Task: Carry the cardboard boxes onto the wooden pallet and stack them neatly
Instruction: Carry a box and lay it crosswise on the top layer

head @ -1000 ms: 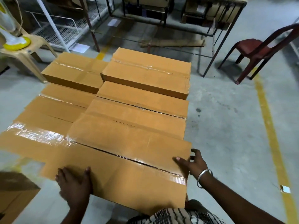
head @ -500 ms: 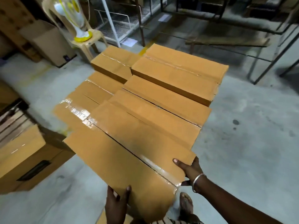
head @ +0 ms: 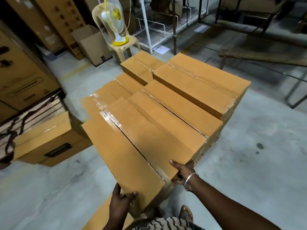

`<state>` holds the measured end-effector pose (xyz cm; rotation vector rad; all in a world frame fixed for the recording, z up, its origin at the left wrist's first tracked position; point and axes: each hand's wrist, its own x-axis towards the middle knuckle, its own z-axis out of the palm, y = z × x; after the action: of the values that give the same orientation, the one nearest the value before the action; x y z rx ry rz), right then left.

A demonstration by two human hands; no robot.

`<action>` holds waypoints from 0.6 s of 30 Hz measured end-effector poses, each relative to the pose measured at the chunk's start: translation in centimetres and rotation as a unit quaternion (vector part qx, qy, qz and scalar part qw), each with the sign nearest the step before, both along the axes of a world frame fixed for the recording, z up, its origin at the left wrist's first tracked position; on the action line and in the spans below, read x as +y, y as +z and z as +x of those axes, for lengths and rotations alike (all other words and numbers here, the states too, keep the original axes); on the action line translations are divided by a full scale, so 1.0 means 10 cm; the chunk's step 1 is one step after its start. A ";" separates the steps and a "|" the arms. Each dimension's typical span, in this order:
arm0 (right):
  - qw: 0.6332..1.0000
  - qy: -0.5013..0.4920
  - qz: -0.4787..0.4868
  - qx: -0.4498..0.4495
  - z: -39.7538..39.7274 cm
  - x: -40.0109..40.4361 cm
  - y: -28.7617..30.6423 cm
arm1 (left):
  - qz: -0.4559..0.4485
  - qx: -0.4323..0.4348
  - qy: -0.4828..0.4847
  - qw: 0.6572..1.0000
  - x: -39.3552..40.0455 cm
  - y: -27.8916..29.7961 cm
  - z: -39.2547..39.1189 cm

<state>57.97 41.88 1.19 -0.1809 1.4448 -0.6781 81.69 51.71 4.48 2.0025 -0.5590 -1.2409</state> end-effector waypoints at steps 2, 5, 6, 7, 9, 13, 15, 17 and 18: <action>1.000 -0.008 -0.007 -0.011 -0.04 0.01 -0.03 | 0.004 0.004 -0.008 1.000 0.04 -0.02 0.00; 0.999 -0.017 -0.022 -0.017 -0.07 0.01 -0.07 | 0.015 0.023 -0.007 1.000 0.10 0.00 -0.01; 0.999 -0.016 -0.025 -0.018 -0.06 0.02 -0.11 | 0.018 0.027 -0.009 0.999 0.14 -0.01 0.00; 1.000 -0.009 -0.019 -0.010 -0.04 0.04 -0.10 | 0.023 0.024 -0.009 0.999 0.18 0.00 0.01; 1.000 0.015 -0.002 0.026 0.01 0.10 -0.15 | 0.035 0.015 -0.011 0.999 0.26 -0.03 0.06; 0.997 0.032 0.005 0.075 0.16 0.26 -0.28 | 0.045 0.020 -0.002 0.999 0.43 -0.04 0.18; 0.999 -0.008 -0.007 0.037 0.27 0.40 -0.47 | 0.054 0.018 0.001 0.998 0.55 -0.06 0.29; 0.998 -0.060 0.003 0.002 0.48 0.62 -0.40 | 0.059 0.016 0.013 0.998 0.71 -0.05 0.45; 0.997 -0.074 0.011 -0.003 0.55 0.72 -0.40 | 0.063 0.016 0.019 0.998 0.79 -0.05 0.53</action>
<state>63.49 49.12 -2.81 -0.0545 1.4706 -0.7814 86.99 59.63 3.97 2.0830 -0.4363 -1.3108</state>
